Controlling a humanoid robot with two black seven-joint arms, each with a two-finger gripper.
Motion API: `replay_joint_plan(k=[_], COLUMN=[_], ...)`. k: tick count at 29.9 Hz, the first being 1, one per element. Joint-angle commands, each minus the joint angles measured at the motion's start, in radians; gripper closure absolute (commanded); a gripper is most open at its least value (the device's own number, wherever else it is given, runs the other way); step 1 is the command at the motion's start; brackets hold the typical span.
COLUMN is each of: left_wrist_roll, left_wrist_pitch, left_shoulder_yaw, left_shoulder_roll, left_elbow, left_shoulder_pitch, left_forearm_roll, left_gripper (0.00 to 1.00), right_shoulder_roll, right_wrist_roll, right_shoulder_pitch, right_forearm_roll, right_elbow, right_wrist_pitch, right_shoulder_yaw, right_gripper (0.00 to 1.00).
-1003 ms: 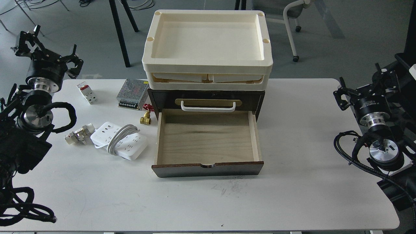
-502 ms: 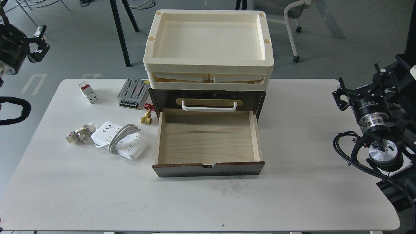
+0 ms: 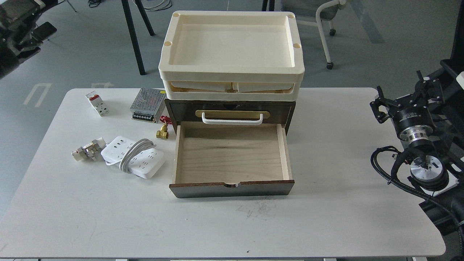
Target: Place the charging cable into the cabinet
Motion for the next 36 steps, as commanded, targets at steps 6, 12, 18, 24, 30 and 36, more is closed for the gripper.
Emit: replay_joint_plan(k=[6, 12, 18, 24, 30, 36], left_wrist_roll=[-0.035, -0.036, -0.013, -0.013, -0.015, -0.016], left_wrist_pitch=[0.179, 0.325, 0.330, 0.353, 0.373, 0.379], left_shoulder_yaw=[0.162, 0.280, 0.317, 0.322, 0.323, 0.323], left_shoulder_roll=[-0.008, -0.134, -0.235, -0.297, -0.383, -0.397], left_elbow=[-0.004, 0.113, 0.150, 0.166, 0.321, 0.335], left_shoulder_pitch=[0.047, 0.052, 0.058, 0.108, 0.133, 0.151], left_forearm_roll=[0.502, 0.772, 0.872, 0.941, 1.010, 1.010], left_gripper=[0.02, 0.04, 0.12, 0.15, 0.19, 0.28], right_shoulder_roll=[0.002, 0.002, 0.002, 0.000, 0.000, 0.000], right_wrist_roll=[0.000, 0.000, 0.000, 0.000, 0.000, 0.000], right_shoulder_pitch=[-0.003, -0.003, -0.003, -0.005, -0.003, -0.002], right_forearm_roll=[0.000, 0.000, 0.000, 0.000, 0.000, 0.000], right_elbow=[0.000, 0.000, 0.002, 0.000, -0.001, -0.004], right_wrist_pitch=[-0.014, -0.014, -0.014, -0.016, -0.016, -0.016], right_shoulder_yaw=[0.000, -0.002, -0.002, -0.002, -0.002, -0.002], right_gripper=[0.00, 0.00, 0.00, 0.00, 0.00, 0.00])
